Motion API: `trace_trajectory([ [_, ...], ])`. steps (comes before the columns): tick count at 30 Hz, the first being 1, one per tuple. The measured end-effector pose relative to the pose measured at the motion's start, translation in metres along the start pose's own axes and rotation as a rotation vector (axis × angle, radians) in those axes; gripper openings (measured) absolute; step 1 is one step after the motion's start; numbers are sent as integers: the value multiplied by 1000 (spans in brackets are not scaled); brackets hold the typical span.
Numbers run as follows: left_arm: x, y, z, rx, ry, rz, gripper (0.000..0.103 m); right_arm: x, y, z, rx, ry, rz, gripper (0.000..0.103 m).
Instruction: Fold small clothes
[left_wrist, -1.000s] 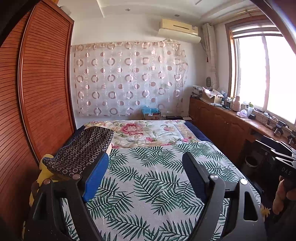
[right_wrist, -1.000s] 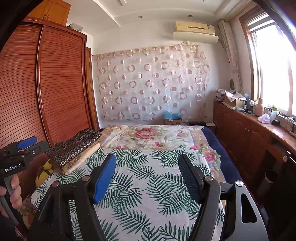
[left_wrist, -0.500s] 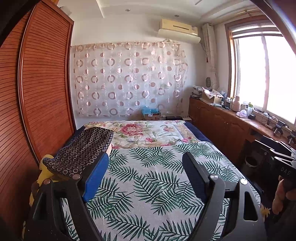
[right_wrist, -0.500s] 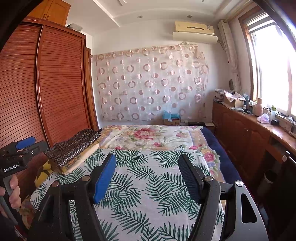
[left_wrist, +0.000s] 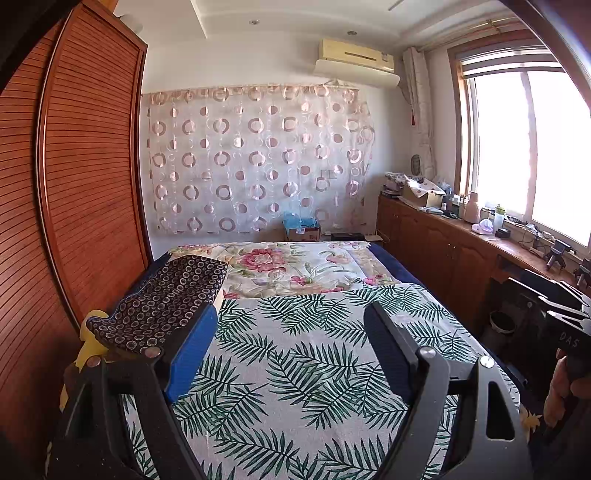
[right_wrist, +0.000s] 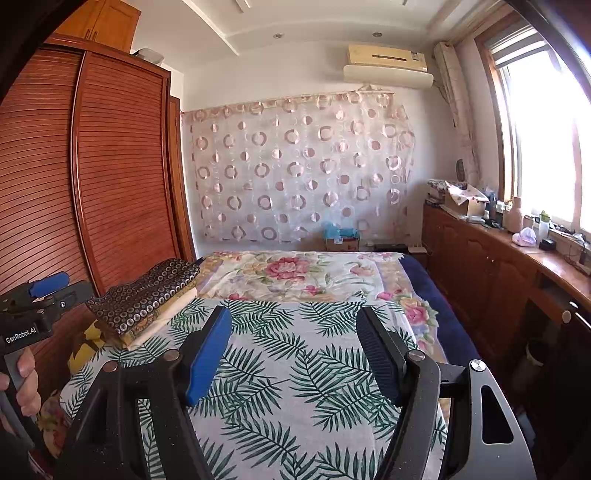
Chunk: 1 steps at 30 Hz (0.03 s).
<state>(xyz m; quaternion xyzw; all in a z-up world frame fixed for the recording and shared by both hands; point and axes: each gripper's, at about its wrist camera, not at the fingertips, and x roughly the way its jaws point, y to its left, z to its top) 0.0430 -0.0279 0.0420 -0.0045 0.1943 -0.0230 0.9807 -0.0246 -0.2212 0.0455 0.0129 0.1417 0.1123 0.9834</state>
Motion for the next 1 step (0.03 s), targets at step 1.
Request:
trace_trajectory([
  [1, 0, 0, 0, 0, 0, 0, 82, 0, -1, 0, 1, 0, 2, 72],
])
